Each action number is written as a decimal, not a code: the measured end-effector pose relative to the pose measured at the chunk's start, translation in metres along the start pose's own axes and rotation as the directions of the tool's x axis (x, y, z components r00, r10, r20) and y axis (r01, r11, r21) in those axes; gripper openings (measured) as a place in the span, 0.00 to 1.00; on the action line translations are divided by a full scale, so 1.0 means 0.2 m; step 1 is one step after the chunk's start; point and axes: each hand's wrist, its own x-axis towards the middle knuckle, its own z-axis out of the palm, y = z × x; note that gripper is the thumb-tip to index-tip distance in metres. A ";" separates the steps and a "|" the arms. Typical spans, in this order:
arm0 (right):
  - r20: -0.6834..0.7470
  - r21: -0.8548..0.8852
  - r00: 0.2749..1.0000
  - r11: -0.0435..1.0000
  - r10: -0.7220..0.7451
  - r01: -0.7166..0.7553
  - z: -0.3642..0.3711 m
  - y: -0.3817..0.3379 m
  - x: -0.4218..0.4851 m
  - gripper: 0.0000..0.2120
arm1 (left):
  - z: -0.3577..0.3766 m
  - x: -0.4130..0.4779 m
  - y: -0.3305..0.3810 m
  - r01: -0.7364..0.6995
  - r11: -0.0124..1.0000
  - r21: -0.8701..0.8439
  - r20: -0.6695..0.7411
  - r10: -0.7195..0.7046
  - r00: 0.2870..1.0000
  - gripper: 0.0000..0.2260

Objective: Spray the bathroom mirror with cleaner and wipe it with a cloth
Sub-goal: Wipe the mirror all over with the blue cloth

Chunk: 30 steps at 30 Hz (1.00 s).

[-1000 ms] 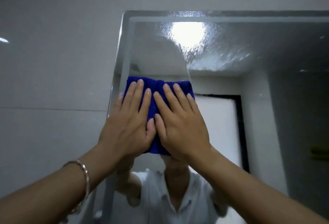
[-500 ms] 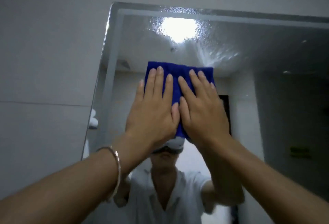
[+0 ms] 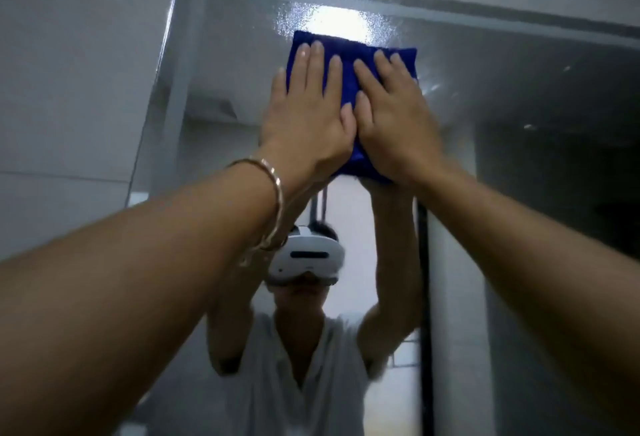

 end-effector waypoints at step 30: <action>-0.002 0.002 0.996 0.996 0.084 -0.084 -0.13 0.37 -0.10 0.25 | 0.00 0.08 0.37 -0.057 0.998 0.040 0.048 0.055 0.997 0.28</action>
